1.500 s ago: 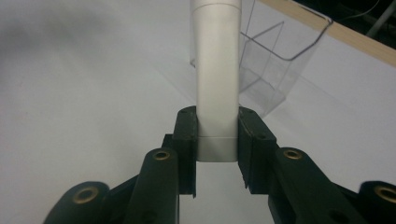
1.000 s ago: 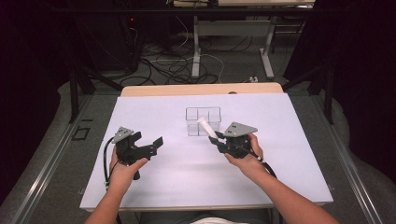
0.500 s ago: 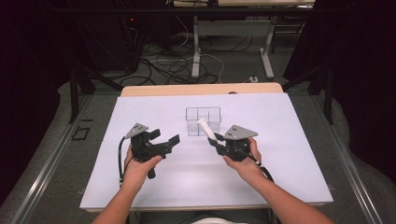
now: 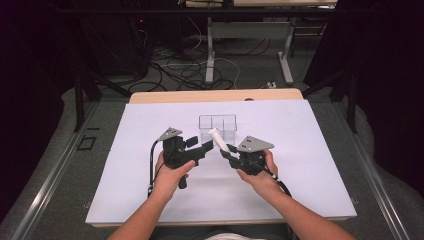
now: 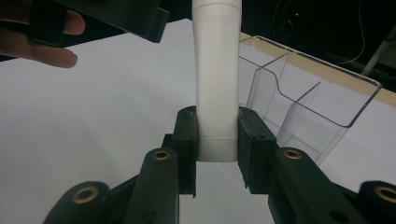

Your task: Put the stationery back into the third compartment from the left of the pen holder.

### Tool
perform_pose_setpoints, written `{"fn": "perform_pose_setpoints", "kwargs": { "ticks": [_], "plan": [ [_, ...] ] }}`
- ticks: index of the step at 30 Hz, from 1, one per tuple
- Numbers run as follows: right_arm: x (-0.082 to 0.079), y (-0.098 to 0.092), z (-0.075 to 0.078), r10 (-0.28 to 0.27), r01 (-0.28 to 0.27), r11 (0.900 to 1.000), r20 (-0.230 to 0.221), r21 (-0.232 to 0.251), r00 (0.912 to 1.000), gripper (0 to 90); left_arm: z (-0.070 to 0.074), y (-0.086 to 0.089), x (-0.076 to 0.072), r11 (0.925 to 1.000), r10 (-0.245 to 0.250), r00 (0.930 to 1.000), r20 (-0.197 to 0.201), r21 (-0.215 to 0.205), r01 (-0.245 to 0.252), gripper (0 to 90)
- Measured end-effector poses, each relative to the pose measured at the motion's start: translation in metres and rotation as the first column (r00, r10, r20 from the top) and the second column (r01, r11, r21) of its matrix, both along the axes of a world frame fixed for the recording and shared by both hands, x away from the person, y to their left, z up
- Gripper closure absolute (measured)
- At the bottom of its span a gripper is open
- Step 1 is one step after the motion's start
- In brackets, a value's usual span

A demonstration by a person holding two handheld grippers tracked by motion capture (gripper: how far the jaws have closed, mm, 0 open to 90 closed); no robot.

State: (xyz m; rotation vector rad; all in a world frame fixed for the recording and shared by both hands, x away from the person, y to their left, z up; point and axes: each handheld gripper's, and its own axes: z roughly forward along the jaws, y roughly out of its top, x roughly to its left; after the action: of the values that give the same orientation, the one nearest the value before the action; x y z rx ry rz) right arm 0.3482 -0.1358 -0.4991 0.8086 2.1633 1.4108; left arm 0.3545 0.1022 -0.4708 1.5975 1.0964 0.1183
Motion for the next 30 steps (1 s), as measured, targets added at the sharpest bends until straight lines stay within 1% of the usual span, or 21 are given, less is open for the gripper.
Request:
{"fn": "perform_pose_setpoints", "kwargs": {
  "ticks": [1, 2, 3, 5, 9, 10, 11, 13, 15, 17, 18, 19, 21, 24, 25, 29, 30],
  "plan": [
    [-0.001, 0.001, 0.0, 0.001, -0.001, 1.0, 0.002, 0.003, 1.0, 70.8, 0.0, -0.002, 0.001, 1.0, -0.004, 1.0, 0.001, -0.004, 0.004, 33.6],
    [-0.001, 0.001, 0.0, 0.001, -0.001, 1.0, 0.002, 0.003, 1.0, 70.8, 0.0, -0.003, 0.001, 1.0, -0.004, 1.0, 0.001, 0.006, 0.004, 33.6],
    [-0.002, 0.002, 0.0, 0.001, -0.001, 1.0, 0.002, 0.013, 1.0, 70.8, 0.0, -0.005, 0.002, 1.0, 0.001, 1.0, 0.001, 0.002, -0.001, 34.5],
    [-0.003, 0.003, 0.0, 0.01, -0.01, 1.0, 0.01, 0.009, 0.9999, 70.8, 0.0, -0.008, 0.002, 0.9999, 0.002, 1.0, -0.007, 0.011, -0.002, 36.1],
    [-0.004, 0.005, 0.001, 0.015, -0.015, 1.0, 0.008, 0.019, 0.9999, 70.8, 0.002, -0.014, 0.004, 1.0, -0.008, 0.9998, -0.018, 0.003, 0.008, 37.5],
    [-0.005, 0.006, 0.001, 0.019, -0.019, 1.0, 0.008, 0.021, 0.9998, 70.8, 0.002, -0.016, 0.005, 1.0, -0.004, 0.9997, -0.023, -0.009, 0.004, 37.5],
    [-0.005, 0.006, 0.001, 0.019, -0.019, 1.0, 0.008, 0.021, 0.9998, 70.8, 0.002, -0.017, 0.005, 0.9999, -0.003, 0.9997, -0.024, -0.012, 0.003, 37.5],
    [-0.005, 0.007, 0.0, 0.026, -0.026, 0.999, 0.013, 0.021, 0.9996, 70.8, 0.001, -0.02, 0.005, 0.9995, -0.004, 0.9993, -0.037, -0.031, 0.003, 38.9],
    [-0.006, 0.009, 0.0, 0.025, -0.025, 0.999, 0.011, 0.023, 0.9996, 70.8, 0.0, -0.021, 0.006, 0.9991, 0.005, 0.9992, -0.04, -0.041, -0.006, 40.2],
    [-0.006, 0.009, 0.0, 0.025, -0.025, 0.999, 0.014, 0.028, 0.9996, 70.8, 0.0, -0.022, 0.007, 0.9985, 0.008, 0.999, -0.044, -0.054, -0.01, 43.8],
    [-0.006, 0.009, 0.0, 0.025, -0.025, 0.999, 0.014, 0.028, 0.9996, 70.8, -0.001, -0.023, 0.007, 0.9981, 0.013, 0.999, -0.044, -0.06, -0.016, 43.8],
    [-0.007, 0.01, 0.0, 0.032, -0.032, 0.999, 0.003, 0.025, 0.9995, 70.8, -0.001, -0.023, 0.007, 0.9974, 0.016, 0.9988, -0.047, -0.07, -0.019, 46.1],
    [-0.007, 0.01, 0.0, 0.031, -0.031, 0.999, 0.006, 0.033, 0.9995, 70.8, -0.001, -0.023, 0.008, 0.9956, 0.023, 0.9981, -0.058, -0.089, -0.028, 46.9],
    [-0.007, 0.011, -0.001, 0.035, -0.035, 0.999, 0.009, 0.033, 0.9993, 70.8, -0.001, -0.023, 0.009, 0.9943, 0.032, 0.9973, -0.066, -0.099, -0.038, 51.1],
    [-0.008, 0.012, -0.001, 0.037, -0.037, 0.999, 0.004, 0.036, 0.9993, 70.8, -0.001, -0.023, 0.009, 0.9945, 0.028, 0.9973, -0.068, -0.099, -0.035, 53.2],
    [-0.008, 0.013, -0.001, 0.039, -0.039, 0.999, 0.008, 0.038, 0.9992, 70.8, -0.002, -0.023, 0.011, 0.9925, 0.036, 0.9959, -0.083, -0.114, -0.045, 56.4],
    [-0.009, 0.013, -0.001, 0.038, -0.038, 0.999, -0.001, 0.026, 0.9993, 70.8, -0.003, -0.023, 0.011, 0.9922, 0.039, 0.9958, -0.083, -0.115, -0.048, 57.2]
  ]
}}
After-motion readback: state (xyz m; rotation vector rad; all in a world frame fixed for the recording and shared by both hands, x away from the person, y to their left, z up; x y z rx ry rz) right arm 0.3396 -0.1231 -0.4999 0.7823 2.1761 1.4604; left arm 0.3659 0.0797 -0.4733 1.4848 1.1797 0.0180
